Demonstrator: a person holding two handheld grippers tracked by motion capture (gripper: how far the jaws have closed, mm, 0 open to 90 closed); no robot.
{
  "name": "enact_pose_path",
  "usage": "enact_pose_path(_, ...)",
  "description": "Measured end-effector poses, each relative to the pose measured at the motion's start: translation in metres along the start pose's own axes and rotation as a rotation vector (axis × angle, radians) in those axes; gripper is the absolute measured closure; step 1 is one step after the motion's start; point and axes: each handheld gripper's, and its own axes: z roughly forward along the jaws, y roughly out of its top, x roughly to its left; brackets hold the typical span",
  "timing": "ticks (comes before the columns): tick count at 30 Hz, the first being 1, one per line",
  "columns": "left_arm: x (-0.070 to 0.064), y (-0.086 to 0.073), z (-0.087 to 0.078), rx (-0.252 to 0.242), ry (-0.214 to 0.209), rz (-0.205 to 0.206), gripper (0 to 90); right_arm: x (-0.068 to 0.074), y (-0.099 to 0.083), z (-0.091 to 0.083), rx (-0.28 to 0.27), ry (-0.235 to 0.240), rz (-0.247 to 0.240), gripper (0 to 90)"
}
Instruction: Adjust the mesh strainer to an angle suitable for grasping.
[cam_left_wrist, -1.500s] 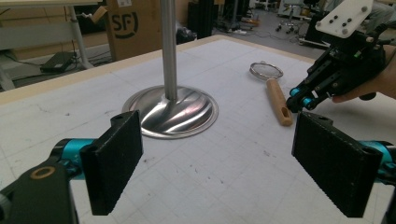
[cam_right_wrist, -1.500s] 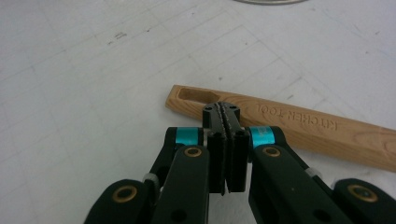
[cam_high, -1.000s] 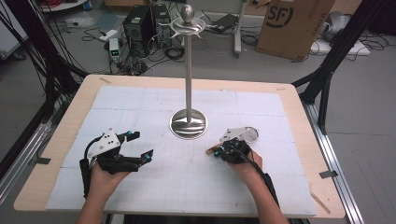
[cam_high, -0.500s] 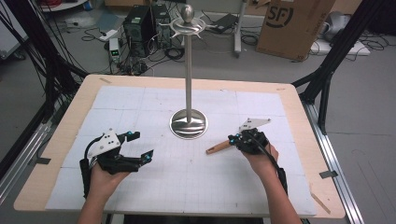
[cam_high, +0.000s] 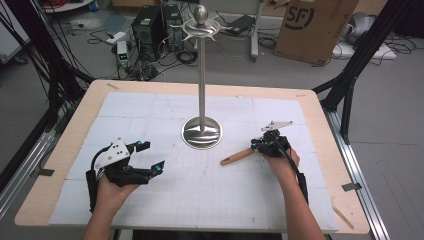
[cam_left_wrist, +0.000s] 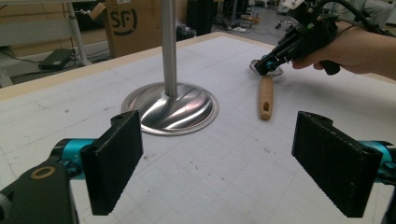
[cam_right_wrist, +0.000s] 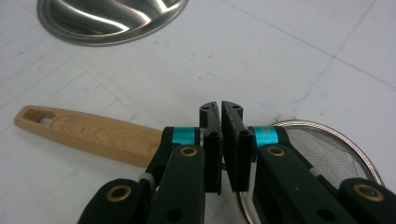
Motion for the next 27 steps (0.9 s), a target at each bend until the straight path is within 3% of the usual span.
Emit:
enact_pose_path(6, 0.0, 0.0, -0.001, 0.001, 0.0, 0.002, 17.0, 0.0, -0.002, 0.002, 0.03, -0.007, -0.003, 89.6)
enact_pose_path(8, 0.0, 0.0, -0.001, -0.001, 0.001, 0.0, 17.0, 0.001, -0.003, 0.0, 0.031, -0.013, -0.023, 89.5)
enact_pose_path(19, -0.002, 0.0, 0.0, 0.001, -0.005, 0.005, 17.1, 0.004, -0.011, -0.011, 0.057, -0.017, -0.029, 89.8)
enact_pose_path(27, -0.002, 0.0, 0.001, 0.005, -0.008, 0.005, 17.1, 0.01, -0.026, -0.029, 0.075, -0.007, -0.013, 89.8)
